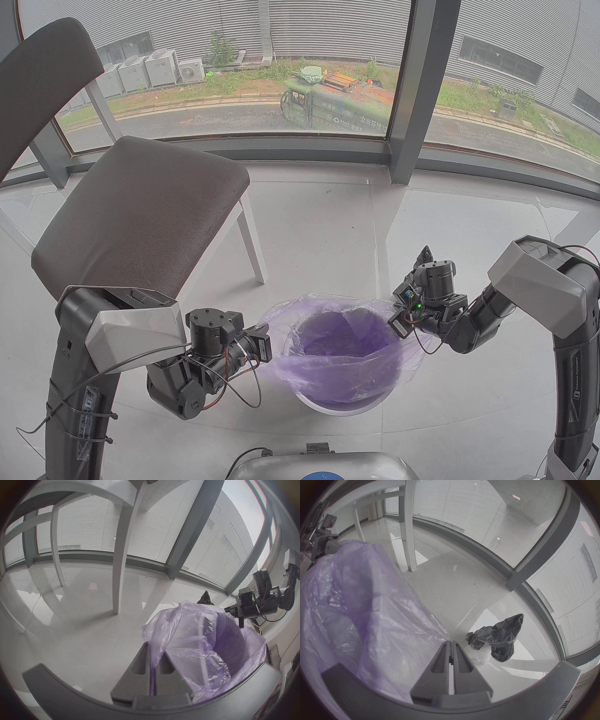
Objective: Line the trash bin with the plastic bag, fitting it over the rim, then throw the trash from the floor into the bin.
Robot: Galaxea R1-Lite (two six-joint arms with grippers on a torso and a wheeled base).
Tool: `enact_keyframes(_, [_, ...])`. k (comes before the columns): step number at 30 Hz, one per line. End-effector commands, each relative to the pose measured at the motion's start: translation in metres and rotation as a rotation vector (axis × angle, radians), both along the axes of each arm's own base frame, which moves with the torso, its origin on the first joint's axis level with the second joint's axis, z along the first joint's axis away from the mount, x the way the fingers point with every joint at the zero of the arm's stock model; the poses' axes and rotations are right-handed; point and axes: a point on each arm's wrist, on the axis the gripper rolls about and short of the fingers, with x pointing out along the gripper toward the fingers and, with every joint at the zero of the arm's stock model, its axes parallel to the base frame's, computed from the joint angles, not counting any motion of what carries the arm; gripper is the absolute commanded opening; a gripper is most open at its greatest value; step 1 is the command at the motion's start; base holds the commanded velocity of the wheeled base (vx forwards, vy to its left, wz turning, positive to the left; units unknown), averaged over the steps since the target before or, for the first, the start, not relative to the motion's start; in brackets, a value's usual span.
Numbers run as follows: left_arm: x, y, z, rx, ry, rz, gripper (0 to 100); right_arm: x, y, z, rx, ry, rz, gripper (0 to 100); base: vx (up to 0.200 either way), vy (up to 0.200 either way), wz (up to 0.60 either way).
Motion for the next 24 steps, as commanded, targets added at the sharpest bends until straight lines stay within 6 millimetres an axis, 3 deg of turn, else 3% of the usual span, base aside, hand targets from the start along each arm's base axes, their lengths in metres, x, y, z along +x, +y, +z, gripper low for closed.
enact_keyframes(1, [-0.006,0.003,-0.010,0.009,0.026,0.001,0,-0.004,-0.001,-0.012,-0.010,0.033,-0.001,0,0.000,0.000,0.00])
enact_keyframes(13, [-0.041,0.012,-0.017,0.002,0.036,-0.054,0,-0.010,-0.004,-0.018,-0.014,0.037,-0.005,0,0.000,0.000,0.00])
enact_keyframes(24, [-0.034,0.014,-0.016,-0.007,0.020,-0.050,0,-0.007,-0.004,-0.014,-0.008,0.022,-0.012,0,0.000,0.000,0.00])
